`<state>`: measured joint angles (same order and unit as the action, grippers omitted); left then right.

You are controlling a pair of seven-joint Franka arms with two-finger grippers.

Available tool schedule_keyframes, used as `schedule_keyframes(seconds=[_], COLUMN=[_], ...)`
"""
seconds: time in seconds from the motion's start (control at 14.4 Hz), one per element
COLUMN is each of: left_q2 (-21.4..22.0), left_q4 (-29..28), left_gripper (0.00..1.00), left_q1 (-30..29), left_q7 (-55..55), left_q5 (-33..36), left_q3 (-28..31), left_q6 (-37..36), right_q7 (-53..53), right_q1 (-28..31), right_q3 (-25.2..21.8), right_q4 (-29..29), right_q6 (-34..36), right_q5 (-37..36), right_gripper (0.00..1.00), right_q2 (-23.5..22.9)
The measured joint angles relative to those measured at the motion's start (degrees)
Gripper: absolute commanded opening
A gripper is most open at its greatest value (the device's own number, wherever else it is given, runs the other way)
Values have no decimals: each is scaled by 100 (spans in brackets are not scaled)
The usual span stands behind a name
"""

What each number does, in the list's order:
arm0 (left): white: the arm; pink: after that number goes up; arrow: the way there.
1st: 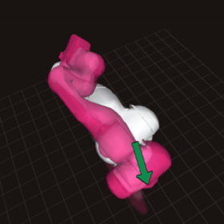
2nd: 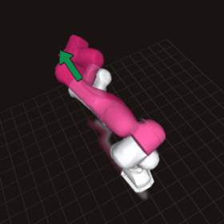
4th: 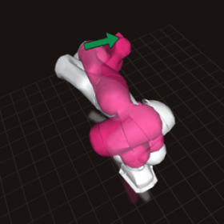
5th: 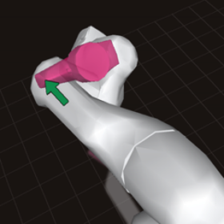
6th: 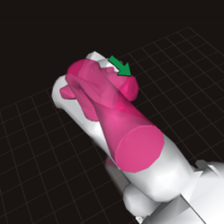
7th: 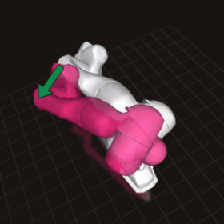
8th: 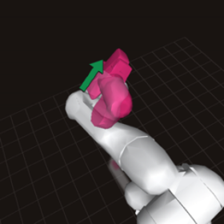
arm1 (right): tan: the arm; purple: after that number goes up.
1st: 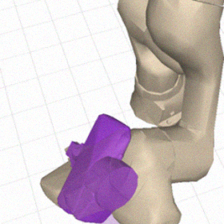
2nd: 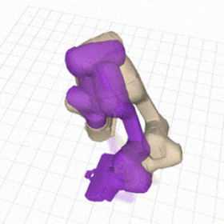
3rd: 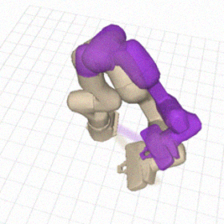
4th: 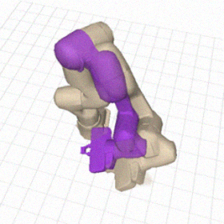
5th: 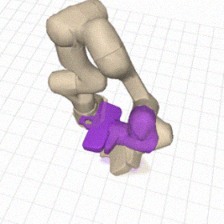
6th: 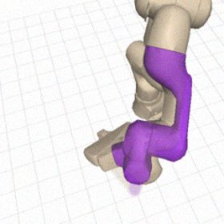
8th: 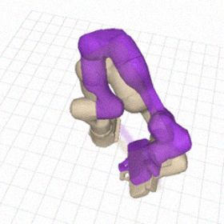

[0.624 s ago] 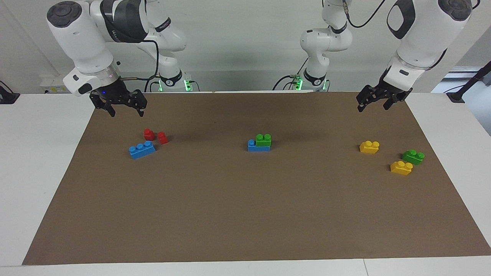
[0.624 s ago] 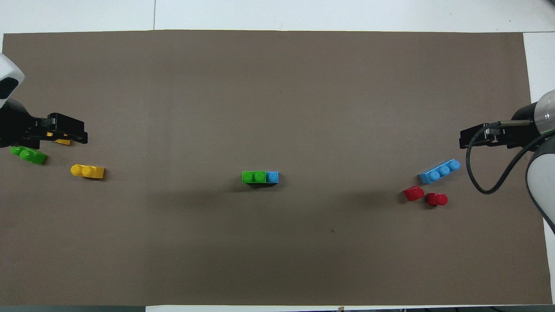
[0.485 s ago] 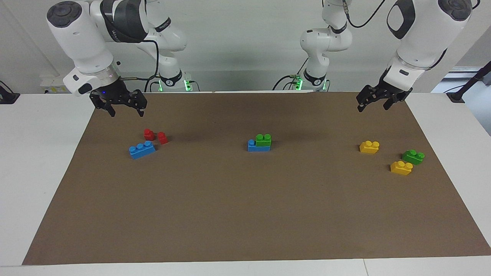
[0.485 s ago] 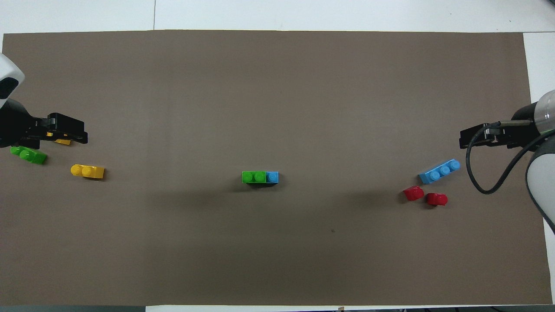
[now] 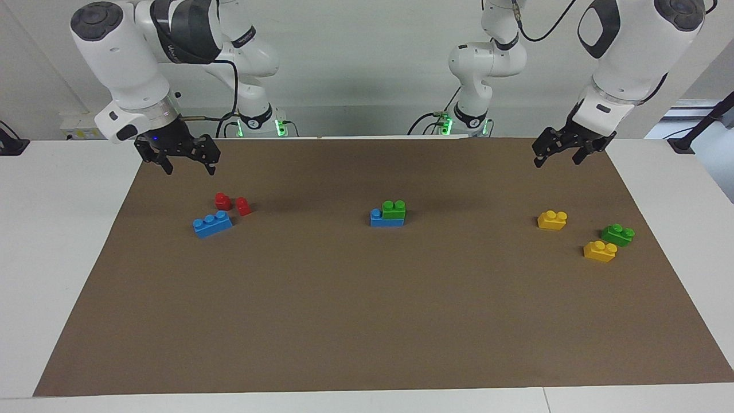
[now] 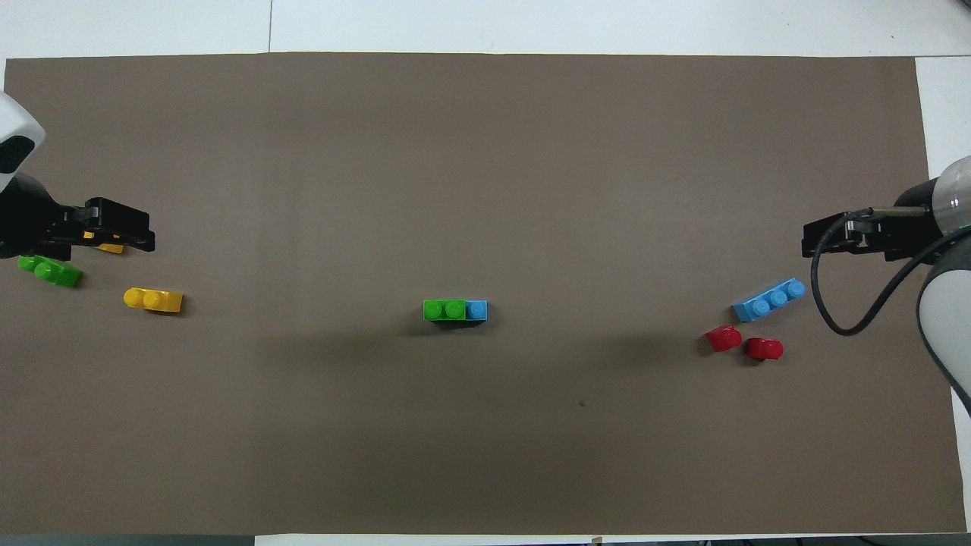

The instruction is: Remove green block with left arm and hold with right

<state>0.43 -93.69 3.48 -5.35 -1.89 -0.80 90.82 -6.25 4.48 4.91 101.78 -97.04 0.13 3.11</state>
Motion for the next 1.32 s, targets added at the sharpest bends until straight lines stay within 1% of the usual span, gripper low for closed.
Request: schedule_keyframes(seconds=[0.21,0.42,0.62,0.83,1.04,1.18,1.32], left_q2=[-1,0,1,36,169,271,363], left_q4=[-17,-89,-194,-380,-768,-992,-1161], left_gripper=[100,100,100,100,100,100,100], left_q1=[0,1,43,297,720,1051,1377], left_q7=[0,-57,-709,-1657,-3078,-4257,-5482], left_q5=[0,-5,-24,-30,-37,-38,-39], left_q3=[-8,-9,-47,-82,-97,-107,-118], left_q6=[0,97,233,535,880,1033,1097], right_q7=[-1150,-3095,-5112,-6948,-8284,-8906,-9205], right_q1=[-155,-485,-927,-1402,-1849,-2020,-2160], right_q3=[36,58,69,78,83,83,82], right_q4=[2,6,13,163,620,869,1117], right_q6=[-81,-357,-692,-1239,-2002,-2259,-2586], right_q5=[193,657,1050,1467,2000,2205,2352], right_gripper=[100,100,100,100,100,100,100], right_q2=[-91,-371,-623,-768,-836,-863,-875])
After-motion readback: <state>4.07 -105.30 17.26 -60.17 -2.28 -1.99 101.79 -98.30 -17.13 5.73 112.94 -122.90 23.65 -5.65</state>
